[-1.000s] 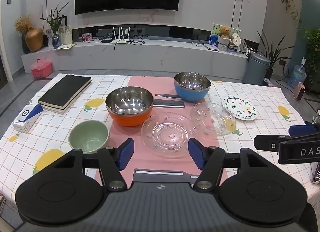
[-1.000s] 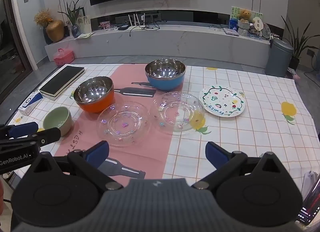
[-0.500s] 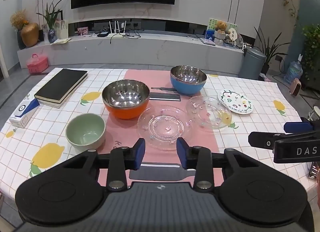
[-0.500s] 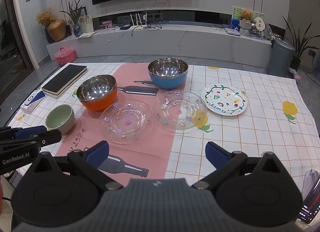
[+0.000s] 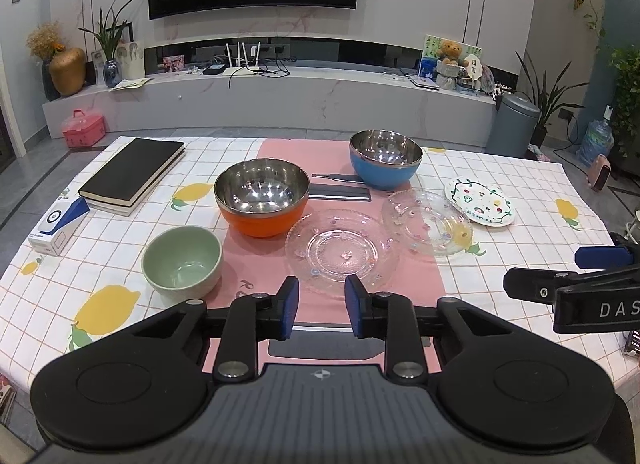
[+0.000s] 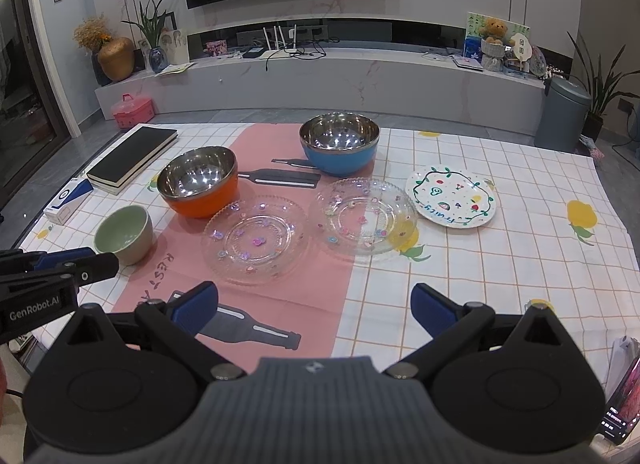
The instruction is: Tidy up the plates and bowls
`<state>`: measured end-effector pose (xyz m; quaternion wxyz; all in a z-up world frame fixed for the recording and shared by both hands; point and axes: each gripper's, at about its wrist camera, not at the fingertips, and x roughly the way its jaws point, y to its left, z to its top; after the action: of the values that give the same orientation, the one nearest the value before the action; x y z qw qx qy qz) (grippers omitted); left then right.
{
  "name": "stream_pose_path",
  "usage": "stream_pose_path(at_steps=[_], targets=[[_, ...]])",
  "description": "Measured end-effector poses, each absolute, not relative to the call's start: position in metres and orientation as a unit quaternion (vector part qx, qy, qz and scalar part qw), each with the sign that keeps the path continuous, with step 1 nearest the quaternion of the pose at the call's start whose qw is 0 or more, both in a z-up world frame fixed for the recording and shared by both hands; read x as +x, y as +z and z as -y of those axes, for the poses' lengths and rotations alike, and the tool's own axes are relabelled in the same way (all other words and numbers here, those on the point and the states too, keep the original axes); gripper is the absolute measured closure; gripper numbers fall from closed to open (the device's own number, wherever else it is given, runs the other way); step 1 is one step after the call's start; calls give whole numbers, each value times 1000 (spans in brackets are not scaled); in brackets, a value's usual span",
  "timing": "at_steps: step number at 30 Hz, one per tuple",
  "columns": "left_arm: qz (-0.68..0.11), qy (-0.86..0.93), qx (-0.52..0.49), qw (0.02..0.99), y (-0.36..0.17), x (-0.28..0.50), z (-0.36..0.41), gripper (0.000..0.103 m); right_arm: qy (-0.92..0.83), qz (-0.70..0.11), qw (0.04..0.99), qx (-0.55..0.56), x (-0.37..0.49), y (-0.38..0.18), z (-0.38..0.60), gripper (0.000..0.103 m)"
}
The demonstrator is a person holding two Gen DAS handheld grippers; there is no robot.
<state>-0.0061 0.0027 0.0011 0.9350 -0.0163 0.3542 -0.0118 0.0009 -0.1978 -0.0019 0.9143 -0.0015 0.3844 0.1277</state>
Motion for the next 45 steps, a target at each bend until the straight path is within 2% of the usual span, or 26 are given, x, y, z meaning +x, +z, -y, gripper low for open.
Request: stream_pose_path(at_steps=[45], targets=[[-349,-6,-16,937,0,-4,-4,70,126,-391,912,1,3,-8,197,3]])
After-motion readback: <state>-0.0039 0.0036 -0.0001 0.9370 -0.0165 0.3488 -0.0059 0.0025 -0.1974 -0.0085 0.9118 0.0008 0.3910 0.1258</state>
